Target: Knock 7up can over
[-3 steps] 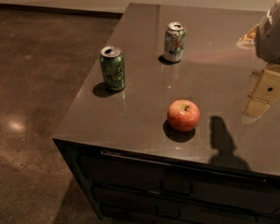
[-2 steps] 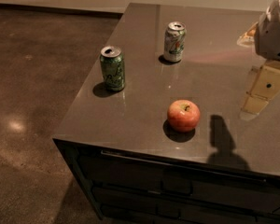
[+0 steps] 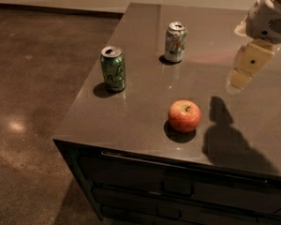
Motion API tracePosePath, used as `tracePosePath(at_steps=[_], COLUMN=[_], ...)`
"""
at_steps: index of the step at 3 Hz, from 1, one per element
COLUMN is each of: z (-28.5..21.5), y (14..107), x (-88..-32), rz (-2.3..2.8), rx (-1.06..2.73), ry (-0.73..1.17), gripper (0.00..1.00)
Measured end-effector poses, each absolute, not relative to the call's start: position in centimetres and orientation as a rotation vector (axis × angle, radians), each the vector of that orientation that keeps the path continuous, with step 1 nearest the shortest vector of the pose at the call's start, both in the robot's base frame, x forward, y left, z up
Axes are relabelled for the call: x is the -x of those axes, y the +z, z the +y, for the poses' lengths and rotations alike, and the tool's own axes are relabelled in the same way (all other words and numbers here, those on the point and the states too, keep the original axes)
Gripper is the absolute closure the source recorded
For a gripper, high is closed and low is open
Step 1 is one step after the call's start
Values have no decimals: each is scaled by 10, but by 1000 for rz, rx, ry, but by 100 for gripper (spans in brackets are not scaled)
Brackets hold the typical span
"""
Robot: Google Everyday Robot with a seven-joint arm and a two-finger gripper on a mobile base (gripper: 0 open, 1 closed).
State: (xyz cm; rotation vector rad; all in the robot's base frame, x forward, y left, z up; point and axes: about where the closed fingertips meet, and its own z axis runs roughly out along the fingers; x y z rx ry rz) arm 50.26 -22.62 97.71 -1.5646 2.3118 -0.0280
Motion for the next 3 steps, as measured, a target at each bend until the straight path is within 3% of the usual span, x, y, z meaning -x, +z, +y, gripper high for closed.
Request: tracePosePath(at_steps=[3], z=[-219], y=[970], x=[-625], rz=[2344], rx=[1184], ry=[188], gripper=[0])
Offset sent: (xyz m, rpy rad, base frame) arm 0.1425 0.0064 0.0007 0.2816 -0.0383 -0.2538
